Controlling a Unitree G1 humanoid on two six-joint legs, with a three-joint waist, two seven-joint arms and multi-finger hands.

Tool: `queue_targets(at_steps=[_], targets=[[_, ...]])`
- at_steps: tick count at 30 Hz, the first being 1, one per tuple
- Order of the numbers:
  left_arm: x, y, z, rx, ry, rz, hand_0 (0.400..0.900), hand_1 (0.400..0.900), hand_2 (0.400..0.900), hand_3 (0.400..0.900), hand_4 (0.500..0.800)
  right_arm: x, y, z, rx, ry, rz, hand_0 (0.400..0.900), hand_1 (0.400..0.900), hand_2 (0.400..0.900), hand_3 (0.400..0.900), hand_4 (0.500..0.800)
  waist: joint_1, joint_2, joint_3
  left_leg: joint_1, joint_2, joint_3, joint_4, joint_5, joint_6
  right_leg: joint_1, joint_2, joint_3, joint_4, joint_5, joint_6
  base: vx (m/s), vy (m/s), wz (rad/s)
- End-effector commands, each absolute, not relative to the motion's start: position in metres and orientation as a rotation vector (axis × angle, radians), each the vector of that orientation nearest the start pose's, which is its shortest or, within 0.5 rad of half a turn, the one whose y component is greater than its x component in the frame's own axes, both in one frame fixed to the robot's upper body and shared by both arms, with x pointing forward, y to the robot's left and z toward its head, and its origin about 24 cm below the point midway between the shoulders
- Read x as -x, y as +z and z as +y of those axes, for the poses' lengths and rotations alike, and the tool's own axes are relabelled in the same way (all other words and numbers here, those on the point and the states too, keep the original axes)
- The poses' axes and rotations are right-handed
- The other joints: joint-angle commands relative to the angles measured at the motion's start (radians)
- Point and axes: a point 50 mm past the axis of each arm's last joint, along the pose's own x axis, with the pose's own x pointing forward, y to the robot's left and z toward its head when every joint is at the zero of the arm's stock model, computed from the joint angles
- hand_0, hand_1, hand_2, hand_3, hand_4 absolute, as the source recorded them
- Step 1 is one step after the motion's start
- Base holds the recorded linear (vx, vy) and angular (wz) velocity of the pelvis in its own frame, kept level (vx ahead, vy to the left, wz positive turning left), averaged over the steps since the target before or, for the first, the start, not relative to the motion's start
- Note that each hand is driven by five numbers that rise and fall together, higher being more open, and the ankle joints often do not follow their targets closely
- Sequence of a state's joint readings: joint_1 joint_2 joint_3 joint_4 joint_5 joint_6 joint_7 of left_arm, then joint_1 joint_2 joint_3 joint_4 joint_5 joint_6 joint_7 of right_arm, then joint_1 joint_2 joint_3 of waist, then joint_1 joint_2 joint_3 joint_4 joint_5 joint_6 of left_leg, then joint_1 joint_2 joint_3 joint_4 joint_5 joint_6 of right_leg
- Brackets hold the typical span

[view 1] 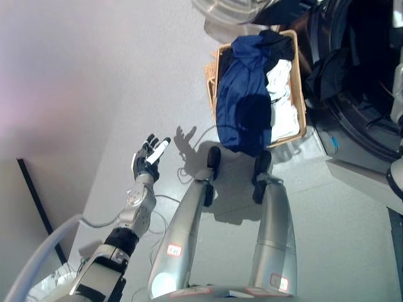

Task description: Put the clothes in the basket into the washing machine.

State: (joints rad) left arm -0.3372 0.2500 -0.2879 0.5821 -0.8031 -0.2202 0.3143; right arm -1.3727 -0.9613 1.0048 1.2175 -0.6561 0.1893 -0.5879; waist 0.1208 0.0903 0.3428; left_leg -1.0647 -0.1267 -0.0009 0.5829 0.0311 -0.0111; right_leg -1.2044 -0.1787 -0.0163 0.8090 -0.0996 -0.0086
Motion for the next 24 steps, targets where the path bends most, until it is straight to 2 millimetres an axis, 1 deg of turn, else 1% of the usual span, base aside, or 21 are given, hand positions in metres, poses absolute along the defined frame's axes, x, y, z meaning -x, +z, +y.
queue_targets(at_steps=[1,2,3,4,5,7,11,13,14,16,18,19,21,23,24], targets=[[-0.308,0.023,0.196,0.375,0.338,0.074,0.9,0.9,0.9,0.9,0.8,-0.354,0.356,-0.314,2.014,-1.052,-0.508,0.9,0.9,0.9,0.9,0.8,-0.033,-0.01,0.076,0.053,0.004,-0.007,0.054,-0.142,-0.015,0.043,0.024,0.021,0.053,-0.085,0.052,-0.04,0.03,-0.11],[-0.306,0.023,0.198,0.384,0.352,0.072,0.9,0.9,0.9,0.9,0.8,-0.356,0.358,-0.298,1.966,-1.024,-0.604,0.9,0.9,0.9,0.9,0.8,-0.04,-0.012,0.08,0.054,0.004,-0.005,0.059,-0.143,-0.015,0.045,0.027,0.024,0.052,-0.083,0.052,-0.05,0.04,-0.14],[-0.305,0.021,0.199,0.39,0.366,0.076,0.9,0.9,0.9,0.9,0.8,-0.357,0.355,-0.288,1.95,-0.991,-0.667,0.9,0.9,0.9,0.9,0.8,-0.045,-0.016,0.084,0.056,0.006,-0.004,0.062,-0.145,-0.014,0.047,0.029,0.026,0.053,-0.082,0.051,-0.04,0.029,-0.11],[-0.305,0.021,0.2,0.388,0.365,0.077,0.9,0.9,0.9,0.9,0.8,-0.356,0.354,-0.288,1.949,-0.991,-0.664,0.9,0.9,0.9,0.9,0.8,-0.044,-0.018,0.084,0.057,0.006,-0.004,0.062,-0.145,-0.014,0.048,0.029,0.026,0.053,-0.082,0.051,-0.05,0.035,-0.13],[-0.303,0.018,0.203,0.397,0.39,0.085,0.9,0.9,0.9,0.9,0.8,-0.355,0.355,-0.269,1.907,-0.955,-0.784,0.9,0.9,0.9,0.9,0.8,-0.055,-0.019,0.092,0.057,0.007,-0.003,0.069,-0.147,-0.013,0.051,0.033,0.029,0.052,-0.08,0.05,-0.05,0.035,-0.12],[-0.301,0.013,0.206,0.402,0.418,0.106,0.9,0.9,0.9,0.9,0.8,-0.353,0.354,-0.252,1.834,-0.917,-0.876,0.9,0.9,0.9,0.9,0.8,-0.063,-0.022,0.098,0.056,0.008,-0.003,0.075,-0.149,-0.012,0.052,0.034,0.031,0.053,-0.079,0.049,-0.06,0.04,-0.11],[-0.297,0.003,0.208,0.407,0.451,0.156,0.9,0.9,0.9,0.9,0.8,-0.353,0.332,-0.222,1.604,-0.774,-0.974,0.9,0.9,0.9,0.9,0.8,-0.078,-0.03,0.119,0.055,0.013,0.002,0.095,-0.153,-0.007,0.058,0.04,0.034,0.059,-0.071,0.049,-0.06,0.037,-0.11],[-0.296,-0.002,0.207,0.411,0.462,0.18,0.9,0.9,0.9,0.9,0.8,-0.355,0.312,-0.206,1.391,-0.65,-0.972,0.9,0.9,0.9,0.9,0.8,-0.085,-0.034,0.136,0.071,0.017,0.002,0.099,-0.156,-0.005,0.08,0.045,0.033,0.055,-0.068,0.048,-0.06,0.052,-0.16],[-0.294,-0.006,0.206,0.409,0.465,0.196,0.9,0.9,0.9,0.9,0.8,-0.357,0.304,-0.201,1.291,-0.606,-0.956,0.9,0.9,0.9,0.9,0.8,-0.086,-0.036,0.14,0.079,0.019,0.005,0.099,-0.156,-0.004,0.089,0.047,0.033,0.052,-0.065,0.049,-0.06,0.064,-0.16],[-0.292,-0.011,0.205,0.407,0.463,0.22,0.9,0.9,0.9,0.9,0.8,-0.362,0.281,-0.191,1.087,-0.476,-0.875,0.9,0.9,0.9,0.9,0.8,-0.085,-0.04,0.149,0.103,0.022,0.008,0.095,-0.155,-0.001,0.119,0.05,0.031,0.039,-0.058,0.049,-0.05,0.069,-0.14],[-0.289,-0.019,0.206,0.4,0.456,0.26,0.9,0.9,0.9,0.9,0.8,-0.366,0.26,-0.185,0.942,-0.353,-0.784,0.9,0.9,0.9,0.9,0.8,-0.087,-0.044,0.146,0.129,0.023,0.012,0.085,-0.154,0.002,0.153,0.051,0.027,0.018,-0.05,0.05,-0.04,0.071,-0.12],[-0.286,-0.025,0.207,0.4,0.456,0.289,0.9,0.9,0.9,0.9,0.8,-0.368,0.242,-0.185,0.813,-0.283,-0.693,0.9,0.9,0.9,0.9,0.8,-0.087,-0.045,0.154,0.171,0.027,0.009,0.068,-0.155,0.003,0.201,0.054,0.018,-0.008,-0.049,0.052,-0.01,0.074,-0.16],[-0.281,-0.038,0.209,0.394,0.466,0.357,0.9,0.9,0.9,0.9,0.8,-0.37,0.205,-0.185,0.601,-0.207,-0.535,0.9,0.9,0.9,0.9,0.8,-0.091,-0.052,0.16,0.235,0.03,0.009,0.046,-0.16,0.006,0.273,0.057,0.011,-0.039,-0.046,0.055,0.01,0.085,-0.18],[-0.275,-0.05,0.211,0.393,0.481,0.418,0.9,0.9,0.9,0.9,0.8,-0.369,0.162,-0.184,0.41,-0.176,-0.376,0.9,0.9,0.9,0.9,0.8,-0.093,-0.057,0.164,0.304,0.031,0.007,0.023,-0.166,0.01,0.354,0.065,0.006,-0.078,-0.043,0.059,0.03,0.091,-0.15],[-0.271,-0.057,0.21,0.394,0.489,0.451,0.9,0.9,0.9,0.9,0.8,-0.367,0.134,-0.184,0.303,-0.183,-0.272,0.9,0.9,0.9,0.9,0.8,-0.096,-0.061,0.161,0.348,0.033,0.007,0.005,-0.169,0.012,0.405,0.068,0.002,-0.105,-0.041,0.062,0.05,0.108,-0.16]])
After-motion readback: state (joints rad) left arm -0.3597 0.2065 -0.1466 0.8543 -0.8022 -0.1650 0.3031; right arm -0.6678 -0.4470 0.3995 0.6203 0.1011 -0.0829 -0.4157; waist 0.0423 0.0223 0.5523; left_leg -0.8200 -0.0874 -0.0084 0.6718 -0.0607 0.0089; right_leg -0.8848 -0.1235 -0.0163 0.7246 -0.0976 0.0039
